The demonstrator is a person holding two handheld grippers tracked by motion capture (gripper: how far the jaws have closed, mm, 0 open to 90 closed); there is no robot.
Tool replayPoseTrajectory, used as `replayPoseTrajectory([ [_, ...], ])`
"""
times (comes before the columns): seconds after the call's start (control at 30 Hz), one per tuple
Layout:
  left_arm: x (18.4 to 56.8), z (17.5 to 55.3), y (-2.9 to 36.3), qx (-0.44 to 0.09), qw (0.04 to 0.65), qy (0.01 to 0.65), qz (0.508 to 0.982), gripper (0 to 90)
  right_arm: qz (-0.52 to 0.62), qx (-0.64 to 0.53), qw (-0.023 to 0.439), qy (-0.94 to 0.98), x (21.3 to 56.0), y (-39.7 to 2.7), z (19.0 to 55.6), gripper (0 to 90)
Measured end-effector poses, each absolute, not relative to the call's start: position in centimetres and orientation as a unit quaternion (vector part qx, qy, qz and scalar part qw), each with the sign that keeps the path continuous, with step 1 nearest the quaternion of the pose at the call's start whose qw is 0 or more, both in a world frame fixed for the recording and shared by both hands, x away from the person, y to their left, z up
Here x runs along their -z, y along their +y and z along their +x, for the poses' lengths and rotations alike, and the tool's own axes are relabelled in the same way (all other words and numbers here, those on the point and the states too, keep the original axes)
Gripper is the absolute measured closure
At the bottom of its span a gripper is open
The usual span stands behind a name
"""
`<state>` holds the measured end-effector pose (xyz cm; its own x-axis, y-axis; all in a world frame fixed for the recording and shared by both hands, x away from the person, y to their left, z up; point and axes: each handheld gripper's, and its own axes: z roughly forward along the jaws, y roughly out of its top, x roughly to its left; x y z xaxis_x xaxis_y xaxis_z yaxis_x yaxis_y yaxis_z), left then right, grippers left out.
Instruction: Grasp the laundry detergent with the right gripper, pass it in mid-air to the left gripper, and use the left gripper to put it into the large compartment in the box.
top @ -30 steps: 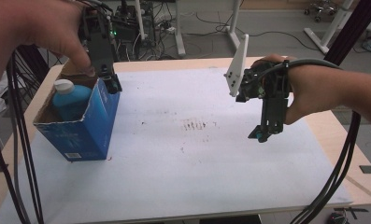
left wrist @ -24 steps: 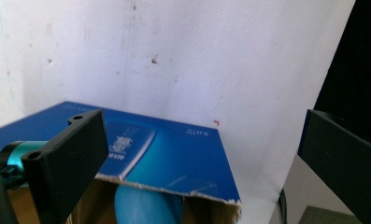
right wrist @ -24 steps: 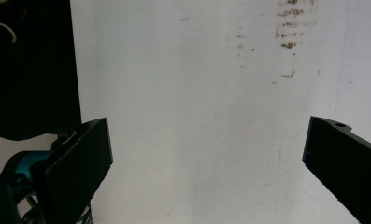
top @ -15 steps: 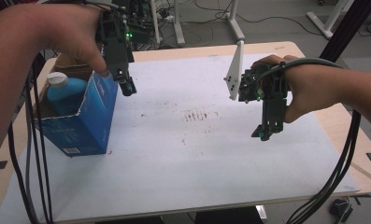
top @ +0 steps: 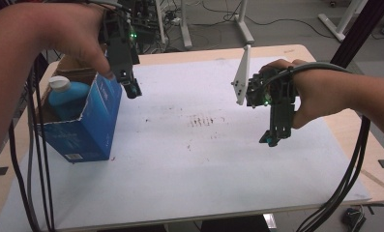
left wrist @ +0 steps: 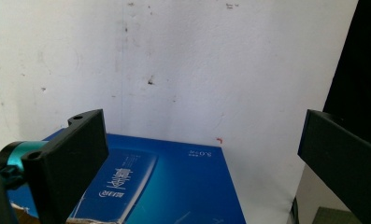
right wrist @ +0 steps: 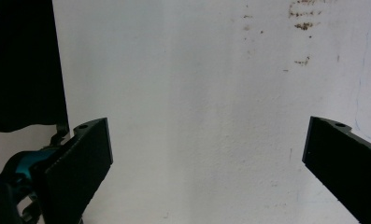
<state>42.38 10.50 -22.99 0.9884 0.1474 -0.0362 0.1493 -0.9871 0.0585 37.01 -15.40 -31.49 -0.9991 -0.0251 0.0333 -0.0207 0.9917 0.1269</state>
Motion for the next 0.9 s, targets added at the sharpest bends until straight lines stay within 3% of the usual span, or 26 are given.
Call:
replayPoseTrajectory([
  [0.9, 23.22, 42.53, 9.65, 0.007, 0.026, 0.072, 0.997, 1.6, 0.005, 0.064, 0.015, -0.998, 31.38, -15.76, 37.17, 0.9],
])
